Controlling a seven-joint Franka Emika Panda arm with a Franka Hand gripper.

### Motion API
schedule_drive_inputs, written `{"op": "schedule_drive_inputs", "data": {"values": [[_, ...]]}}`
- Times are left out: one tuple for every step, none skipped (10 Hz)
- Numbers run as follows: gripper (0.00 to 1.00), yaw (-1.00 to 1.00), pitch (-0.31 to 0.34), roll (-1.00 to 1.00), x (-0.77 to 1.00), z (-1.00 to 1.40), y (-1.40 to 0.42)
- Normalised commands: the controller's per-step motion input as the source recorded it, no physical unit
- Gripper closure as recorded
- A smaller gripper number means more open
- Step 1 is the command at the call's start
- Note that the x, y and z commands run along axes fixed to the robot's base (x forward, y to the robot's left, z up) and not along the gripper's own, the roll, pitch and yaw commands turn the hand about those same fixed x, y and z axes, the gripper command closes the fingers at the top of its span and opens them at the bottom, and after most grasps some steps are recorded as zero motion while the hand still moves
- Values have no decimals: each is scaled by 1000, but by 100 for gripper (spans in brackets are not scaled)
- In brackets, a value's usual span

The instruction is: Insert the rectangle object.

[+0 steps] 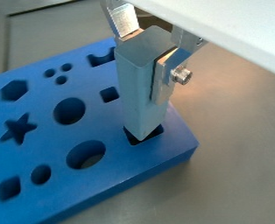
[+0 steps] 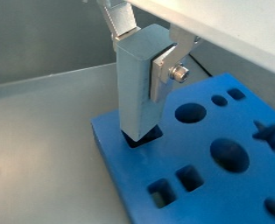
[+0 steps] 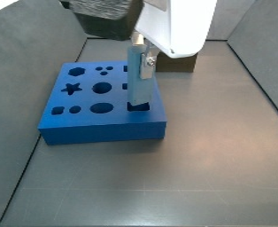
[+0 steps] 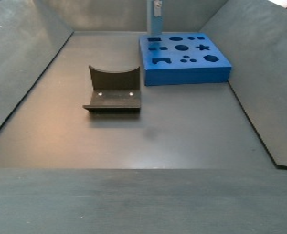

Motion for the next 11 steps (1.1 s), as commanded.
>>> {"op": "schedule_drive_inputs", "data": {"values": [[100, -891, 0, -107, 163, -57, 0], [100, -906, -4, -29, 151, -134, 0], [100, -817, -79, 80, 34, -117, 66], [100, -389, -133, 60, -126, -106, 120], [100, 0, -170, 3, -194, -77, 60], [100, 6, -226, 0, -231, -157, 20], [100, 3, -251, 27, -226, -234, 0], [100, 0, -201, 16, -91, -271, -54], [100, -123, -129, 34, 0, -277, -186], [100, -257, -77, 70, 34, -269, -197], [100, -303, -74, 103, 74, -366, -206]]}}
